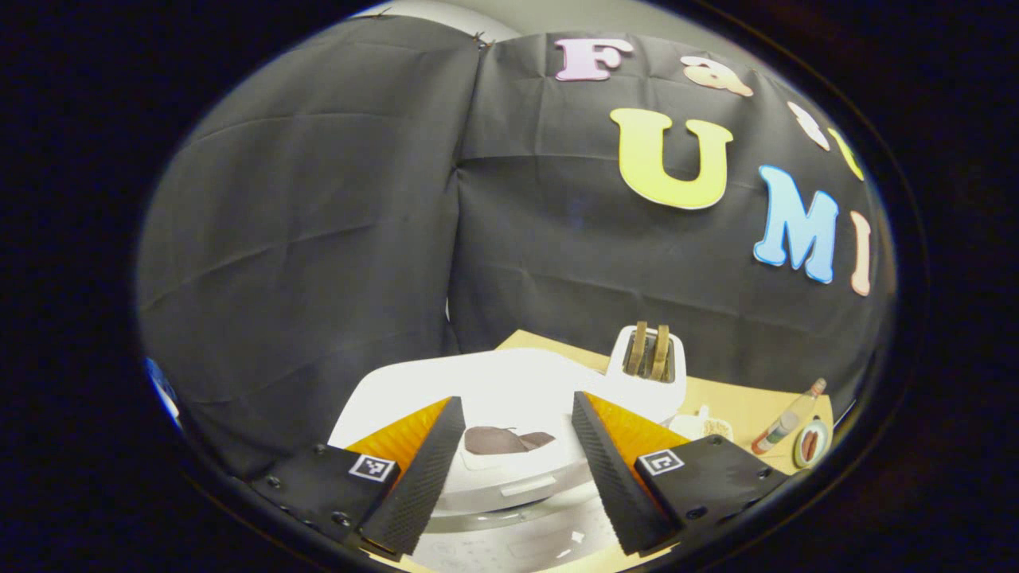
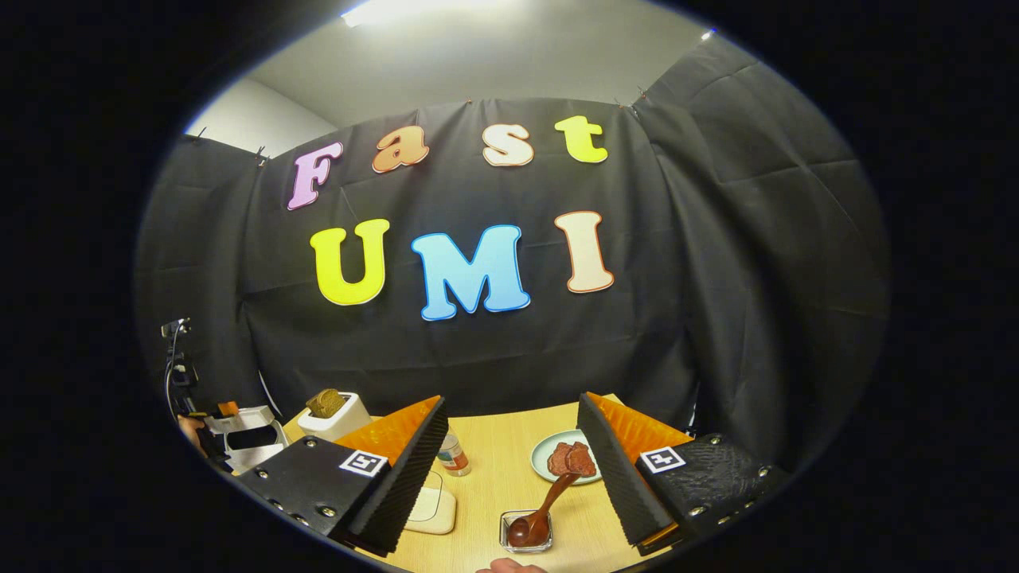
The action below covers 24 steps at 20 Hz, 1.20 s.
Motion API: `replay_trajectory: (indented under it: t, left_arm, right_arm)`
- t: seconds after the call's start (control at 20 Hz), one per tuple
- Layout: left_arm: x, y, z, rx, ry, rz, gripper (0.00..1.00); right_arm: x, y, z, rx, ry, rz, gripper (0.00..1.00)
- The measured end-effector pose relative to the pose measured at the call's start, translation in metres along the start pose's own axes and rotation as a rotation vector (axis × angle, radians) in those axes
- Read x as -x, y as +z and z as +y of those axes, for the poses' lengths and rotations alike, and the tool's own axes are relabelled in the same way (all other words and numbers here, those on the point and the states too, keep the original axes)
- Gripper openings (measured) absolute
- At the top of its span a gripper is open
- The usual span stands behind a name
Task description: Close the left gripper, press the button to open the rice cooker; take a wooden spoon from the chopstick holder with the right hand, scoop a spoonful of rice and pour it into the rice cooker, then put the wooden spoon back into the chopstick holder.
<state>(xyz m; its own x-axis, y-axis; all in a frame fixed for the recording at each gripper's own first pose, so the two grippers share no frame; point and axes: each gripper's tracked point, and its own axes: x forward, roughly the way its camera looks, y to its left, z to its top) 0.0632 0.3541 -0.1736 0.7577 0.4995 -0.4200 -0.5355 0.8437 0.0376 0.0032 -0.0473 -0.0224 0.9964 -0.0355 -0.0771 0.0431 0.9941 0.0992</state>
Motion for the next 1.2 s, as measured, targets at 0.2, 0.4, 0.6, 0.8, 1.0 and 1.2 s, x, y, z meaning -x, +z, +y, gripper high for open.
replay_trajectory:
  t: [0.2, 0.4, 0.6, 0.8, 1.0, 1.2]
  left_arm:
    - [-0.001, -0.013, -0.002, -0.002, -0.003, 0.020, 0.95]
    - [-0.003, -0.022, -0.002, -0.016, -0.007, 0.028, 0.95]
    - [-0.004, -0.036, -0.005, -0.030, -0.023, 0.049, 0.95]
    - [-0.006, -0.048, -0.005, -0.052, -0.032, 0.067, 0.95]
    - [-0.007, -0.053, -0.005, -0.063, -0.032, 0.064, 0.95]
    - [-0.009, -0.063, -0.003, -0.063, -0.020, 0.099, 0.96]
  right_arm:
    - [0.004, -0.005, -0.003, 0.002, -0.014, 0.013, 0.99]
    - [0.008, -0.007, -0.002, 0.004, -0.019, 0.017, 0.99]
    - [0.011, -0.010, 0.002, 0.002, -0.016, 0.026, 0.99]
    - [0.014, -0.012, 0.005, 0.008, -0.016, 0.028, 0.99]
    - [0.015, -0.013, 0.007, 0.006, -0.018, 0.034, 0.99]
    - [0.016, -0.015, 0.010, 0.005, -0.017, 0.041, 0.99]
